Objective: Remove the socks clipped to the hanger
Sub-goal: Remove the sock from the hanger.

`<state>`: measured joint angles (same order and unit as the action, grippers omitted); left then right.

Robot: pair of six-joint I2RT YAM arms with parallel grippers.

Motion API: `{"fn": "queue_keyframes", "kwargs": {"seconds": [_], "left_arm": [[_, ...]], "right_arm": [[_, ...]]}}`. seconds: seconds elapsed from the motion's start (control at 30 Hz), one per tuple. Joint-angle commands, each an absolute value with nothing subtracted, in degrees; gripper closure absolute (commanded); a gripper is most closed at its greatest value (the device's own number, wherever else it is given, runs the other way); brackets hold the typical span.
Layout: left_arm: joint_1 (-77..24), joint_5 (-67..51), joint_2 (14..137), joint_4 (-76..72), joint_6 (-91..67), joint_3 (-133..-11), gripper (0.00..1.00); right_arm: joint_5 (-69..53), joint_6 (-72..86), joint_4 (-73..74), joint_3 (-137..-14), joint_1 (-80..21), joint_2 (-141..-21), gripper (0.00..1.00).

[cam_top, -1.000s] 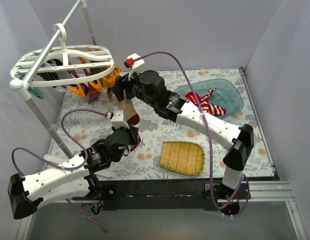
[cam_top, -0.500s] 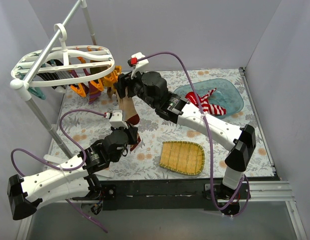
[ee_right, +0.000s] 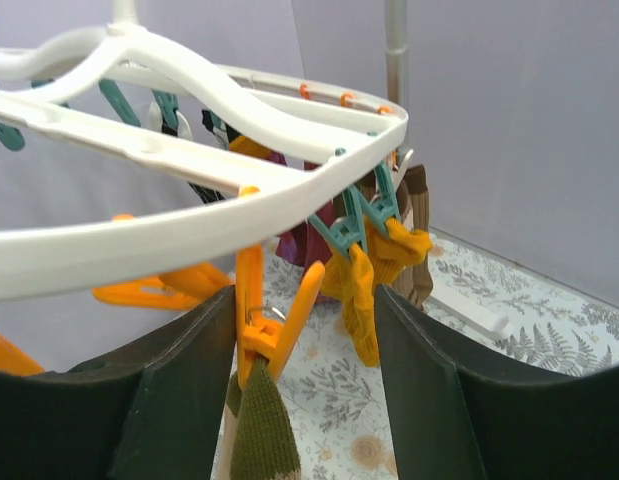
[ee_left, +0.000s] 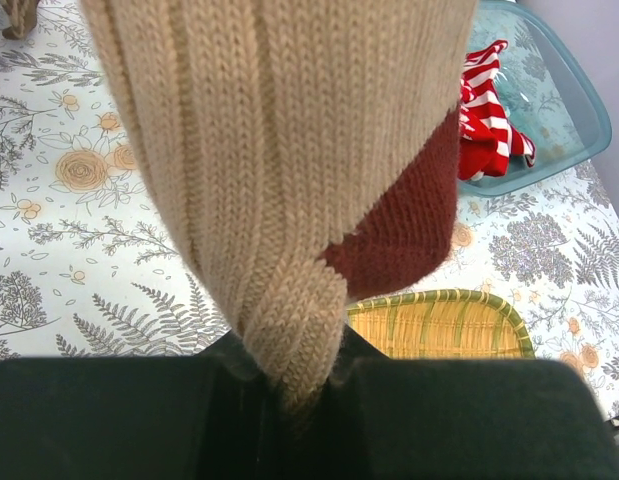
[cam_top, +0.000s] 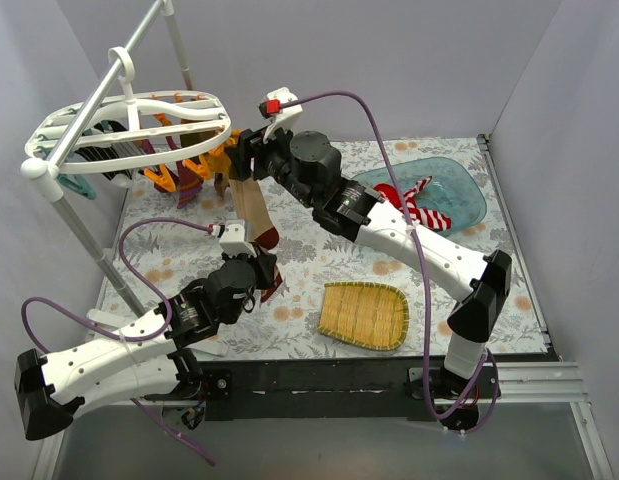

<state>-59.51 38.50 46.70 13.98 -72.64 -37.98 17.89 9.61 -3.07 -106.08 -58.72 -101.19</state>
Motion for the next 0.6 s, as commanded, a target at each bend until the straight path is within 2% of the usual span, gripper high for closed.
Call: {"fn": "queue_keyframes", "kwargs": {"seconds": [0.0, 0.2, 0.5, 0.57], "left_arm": [[-59.77, 38.32, 46.32, 14.5, -72.16, -39.99, 1.0], [-59.77, 38.32, 46.67, 14.41, -72.25, -39.99, 1.0], [-59.77, 38.15, 47.2, 14.15, -71.98, -40.17, 1.0], [-59.77, 38.14, 47.2, 14.06, -71.9, -40.17, 1.0]], "right_arm": [[18.63, 8.44, -5.89, -111.18, -58.45, -102.48, 0.38], [17.67, 8.7, -4.4, -114.52, -58.45, -104.85, 0.42], [17.31, 9.67, -3.69, -115.13, -58.45, -105.47, 0.43], [17.31, 9.76, -3.78, -115.31, -58.53, -105.56, 0.46]]}}
